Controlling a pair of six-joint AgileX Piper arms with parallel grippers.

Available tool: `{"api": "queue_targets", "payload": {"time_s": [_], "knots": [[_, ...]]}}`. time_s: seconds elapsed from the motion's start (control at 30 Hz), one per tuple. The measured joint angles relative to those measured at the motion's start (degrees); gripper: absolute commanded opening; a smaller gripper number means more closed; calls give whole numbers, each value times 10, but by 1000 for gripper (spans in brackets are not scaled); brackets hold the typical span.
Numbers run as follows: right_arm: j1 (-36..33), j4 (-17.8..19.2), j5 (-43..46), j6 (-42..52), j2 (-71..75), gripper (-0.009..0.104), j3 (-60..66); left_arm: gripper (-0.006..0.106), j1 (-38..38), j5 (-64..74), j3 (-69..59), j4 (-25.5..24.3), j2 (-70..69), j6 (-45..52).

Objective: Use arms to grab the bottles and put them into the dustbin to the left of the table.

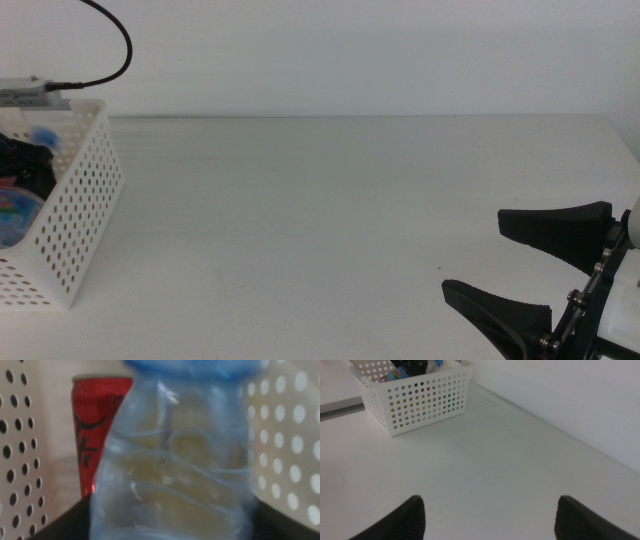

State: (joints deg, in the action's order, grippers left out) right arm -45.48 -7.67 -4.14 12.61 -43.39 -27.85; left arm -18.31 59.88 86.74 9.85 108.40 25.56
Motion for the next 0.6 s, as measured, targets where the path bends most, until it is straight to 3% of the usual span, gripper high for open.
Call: {"api": "queue_targets", "payload": {"time_s": [0.33, 0.6], "knots": [[0, 1, -1, 0, 0, 68, 0, 90, 3, 41, 18, 21, -36, 1], [0, 1, -1, 0, 0, 68, 0, 90, 4, 74, 29, 74, -147, -15]]}}
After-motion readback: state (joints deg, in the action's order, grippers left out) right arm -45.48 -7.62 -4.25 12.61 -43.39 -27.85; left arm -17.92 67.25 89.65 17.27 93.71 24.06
